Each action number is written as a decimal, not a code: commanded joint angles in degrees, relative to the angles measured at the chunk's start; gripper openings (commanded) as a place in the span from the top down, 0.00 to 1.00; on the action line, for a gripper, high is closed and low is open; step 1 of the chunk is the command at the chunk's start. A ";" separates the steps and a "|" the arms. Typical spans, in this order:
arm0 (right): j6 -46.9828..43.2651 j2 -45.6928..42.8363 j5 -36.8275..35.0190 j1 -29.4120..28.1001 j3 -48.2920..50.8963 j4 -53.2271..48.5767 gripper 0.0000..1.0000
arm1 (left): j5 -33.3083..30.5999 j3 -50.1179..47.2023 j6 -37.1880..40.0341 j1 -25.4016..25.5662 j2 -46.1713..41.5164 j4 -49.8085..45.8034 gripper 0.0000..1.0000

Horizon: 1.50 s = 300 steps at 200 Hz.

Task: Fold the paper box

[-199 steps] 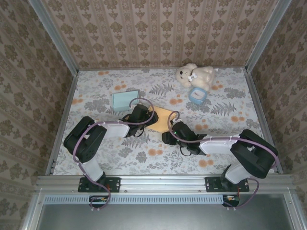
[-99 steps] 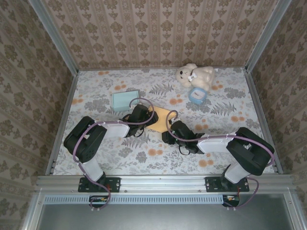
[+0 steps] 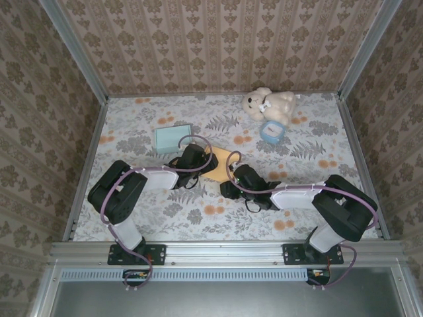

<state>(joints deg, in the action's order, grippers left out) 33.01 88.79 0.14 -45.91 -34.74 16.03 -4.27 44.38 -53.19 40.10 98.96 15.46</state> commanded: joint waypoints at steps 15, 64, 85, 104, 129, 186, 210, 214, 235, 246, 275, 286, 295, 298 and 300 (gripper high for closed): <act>-2.24 -0.46 0.32 -0.44 -3.92 -1.33 0.57 | 1.46 -1.48 -0.49 0.53 2.84 -6.82 0.21; -3.68 0.15 -5.72 -0.45 -3.31 -4.29 0.57 | 1.37 -1.84 -0.50 0.51 2.73 -6.63 0.21; -4.06 0.46 -6.67 -0.41 -3.32 -4.34 0.56 | 1.37 -1.93 -0.45 0.53 2.82 -6.33 0.21; -4.51 1.06 -7.29 -0.32 -3.64 -4.43 0.56 | 1.38 -1.97 -0.43 0.55 2.84 -6.37 0.21; -5.13 2.10 -8.13 -0.22 -3.58 -3.59 0.55 | 1.37 -1.99 -0.33 0.55 2.65 -6.49 0.21; -6.20 3.34 -10.68 -0.14 -2.64 -1.67 0.57 | 1.29 -2.30 -0.08 0.46 2.73 -6.20 0.21; -6.52 3.28 -11.73 -0.14 -2.27 -1.13 0.58 | 1.29 -2.33 0.02 0.37 2.73 -6.29 0.22; -6.53 3.24 -11.94 -0.14 -2.18 -1.14 0.58 | 1.28 -2.41 0.08 0.38 2.73 -6.29 0.22; -6.36 2.40 -11.46 -0.14 -1.66 -0.17 0.58 | 1.26 -2.42 0.15 0.31 2.73 -6.32 0.22; -5.79 1.64 -10.05 -0.13 -1.18 0.79 0.57 | 1.20 -2.47 0.18 0.23 2.73 -6.32 0.22; -3.01 -1.06 -6.26 -0.14 0.13 2.98 0.50 | 1.02 -2.50 0.10 0.15 2.95 -6.25 0.22; -2.15 -1.62 -6.10 -0.11 -0.12 2.05 0.49 | 1.02 -2.50 -0.01 0.09 3.00 -6.22 0.22; -1.75 -1.92 -6.37 -0.10 -0.49 1.32 0.49 | 1.10 -2.49 0.00 0.11 3.08 -6.16 0.22; -1.62 -2.02 -6.42 -0.14 -0.57 1.18 0.49 | 1.11 -2.46 -0.11 0.14 3.08 -6.08 0.22; -1.50 -2.06 -6.52 -0.14 -0.58 1.06 0.49 | 1.17 -2.46 -0.08 0.13 3.15 -6.07 0.22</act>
<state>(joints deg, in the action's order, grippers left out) 29.15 88.99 -7.31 -46.00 -35.03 15.66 -4.27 44.27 -53.34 40.05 99.04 16.03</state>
